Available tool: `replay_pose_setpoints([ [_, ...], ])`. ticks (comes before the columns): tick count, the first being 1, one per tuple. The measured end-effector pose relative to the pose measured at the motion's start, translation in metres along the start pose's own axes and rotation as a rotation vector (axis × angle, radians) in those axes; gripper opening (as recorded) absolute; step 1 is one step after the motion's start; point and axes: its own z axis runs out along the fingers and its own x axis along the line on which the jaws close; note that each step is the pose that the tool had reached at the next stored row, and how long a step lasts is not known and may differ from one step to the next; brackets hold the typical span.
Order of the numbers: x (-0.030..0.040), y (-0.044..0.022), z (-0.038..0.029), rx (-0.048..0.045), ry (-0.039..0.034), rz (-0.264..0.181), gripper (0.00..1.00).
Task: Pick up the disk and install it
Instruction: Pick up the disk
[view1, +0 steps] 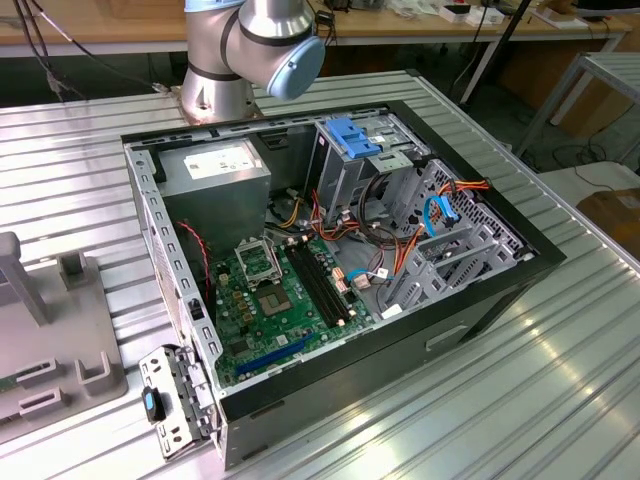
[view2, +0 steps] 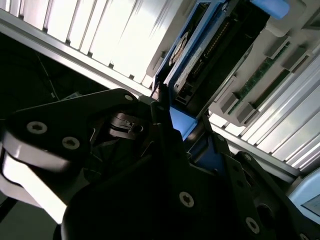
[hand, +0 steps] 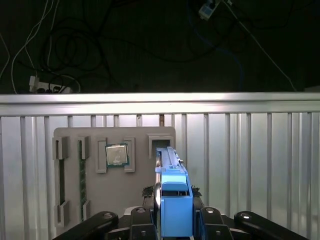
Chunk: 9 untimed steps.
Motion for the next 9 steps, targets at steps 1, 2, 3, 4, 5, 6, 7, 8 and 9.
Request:
replay_pose_setpoints([
  [1,-0.0001,0.0,-0.0013,0.0004,0.0,0.0,0.37],
  [2,-0.0001,0.0,-0.0012,0.0005,-0.0001,0.0,0.37],
  [3,-0.0001,0.0,-0.0013,0.0004,0.0,0.0,0.37],
  [4,-0.0001,0.0,-0.0014,0.0003,0.0,0.0,0.37],
  [5,-0.0001,0.0,-0.0014,0.0003,0.0,0.0,0.37],
  [6,-0.0001,0.0,-0.0023,0.0,0.0002,0.0,0.37],
  [7,-0.0002,0.0,-0.0038,0.0,0.0002,0.0,0.37],
  [8,-0.0003,0.0,-0.0066,0.0002,0.0001,0.0,0.37],
  [9,-0.0006,-0.0001,-0.0149,0.0003,0.0,0.0,0.37],
])
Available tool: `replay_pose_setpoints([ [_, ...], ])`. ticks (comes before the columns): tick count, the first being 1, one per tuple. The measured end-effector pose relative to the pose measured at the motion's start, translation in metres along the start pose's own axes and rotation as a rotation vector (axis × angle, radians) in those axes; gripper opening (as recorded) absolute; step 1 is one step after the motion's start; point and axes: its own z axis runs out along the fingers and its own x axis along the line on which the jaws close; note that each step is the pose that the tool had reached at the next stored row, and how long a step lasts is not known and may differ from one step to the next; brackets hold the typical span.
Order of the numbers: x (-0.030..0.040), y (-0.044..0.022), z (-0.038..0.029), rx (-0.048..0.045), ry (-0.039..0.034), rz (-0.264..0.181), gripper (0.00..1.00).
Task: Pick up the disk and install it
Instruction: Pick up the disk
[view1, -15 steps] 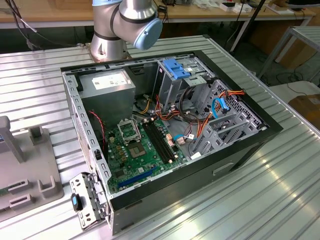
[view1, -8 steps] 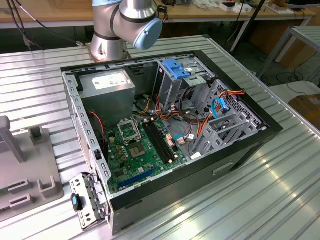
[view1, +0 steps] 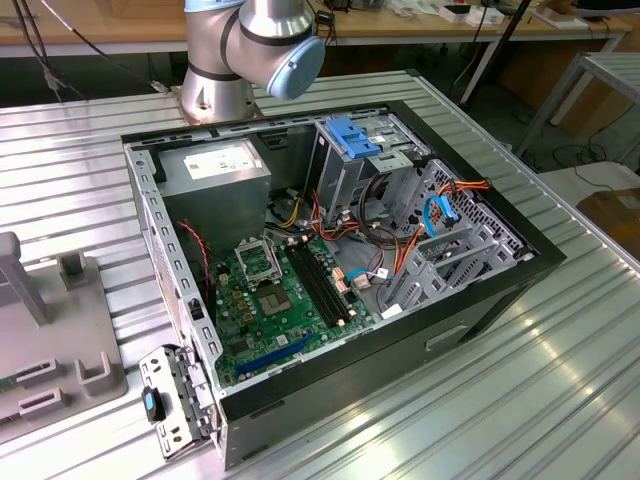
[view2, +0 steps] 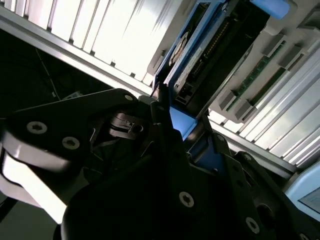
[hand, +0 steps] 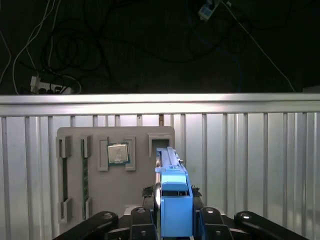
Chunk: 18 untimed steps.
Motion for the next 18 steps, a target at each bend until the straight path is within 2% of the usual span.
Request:
replay_pose_setpoints([
  [3,-0.0005,0.0,-0.0122,0.0,0.0,0.0,0.37],
  [5,-0.0011,-0.0001,-0.0244,0.0,0.0,0.0,0.37],
  [6,-0.0012,0.0,-0.0272,0.0001,-0.0001,0.0,0.37],
  [10,-0.0012,-0.0001,-0.0276,0.0,0.0,0.0,0.37],
  [12,-0.0014,-0.0002,-0.0321,-0.0002,0.0001,0.0,0.37],
  [14,-0.0017,-0.0002,-0.04,0.0,0.0,0.0,0.37],
  [18,-0.0019,-0.0002,-0.0445,0.0002,-0.0001,0.0,0.37],
])
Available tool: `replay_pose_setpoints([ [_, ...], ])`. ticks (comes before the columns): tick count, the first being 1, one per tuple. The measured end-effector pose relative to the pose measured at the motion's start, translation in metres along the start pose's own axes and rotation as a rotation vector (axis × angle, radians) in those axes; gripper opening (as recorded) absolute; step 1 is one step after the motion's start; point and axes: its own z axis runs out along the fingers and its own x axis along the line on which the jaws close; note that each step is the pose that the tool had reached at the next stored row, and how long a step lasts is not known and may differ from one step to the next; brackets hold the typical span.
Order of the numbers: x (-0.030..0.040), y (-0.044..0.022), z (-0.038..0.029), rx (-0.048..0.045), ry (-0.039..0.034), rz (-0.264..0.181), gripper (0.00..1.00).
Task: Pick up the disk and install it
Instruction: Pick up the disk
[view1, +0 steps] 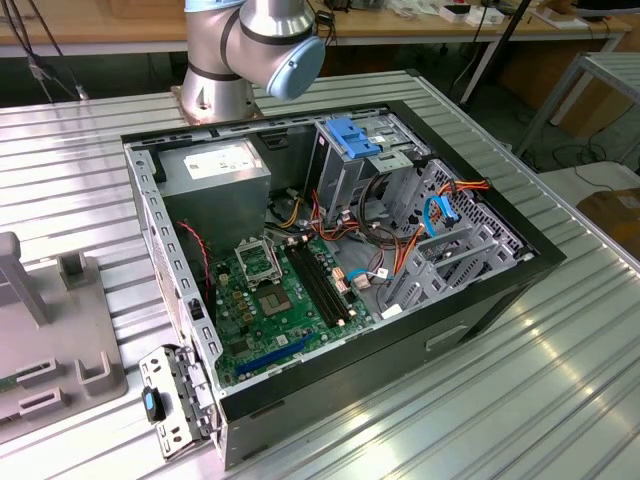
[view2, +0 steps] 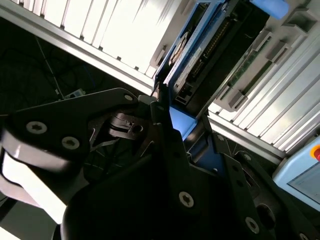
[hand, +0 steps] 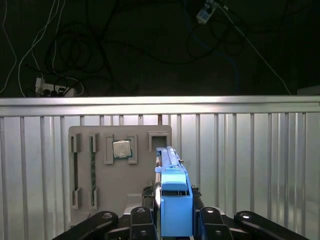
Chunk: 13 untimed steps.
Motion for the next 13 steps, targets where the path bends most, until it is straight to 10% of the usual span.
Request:
replay_pose_setpoints([
  [13,-0.0001,0.0,-0.0022,-0.0002,0.0,0.0,0.37],
])
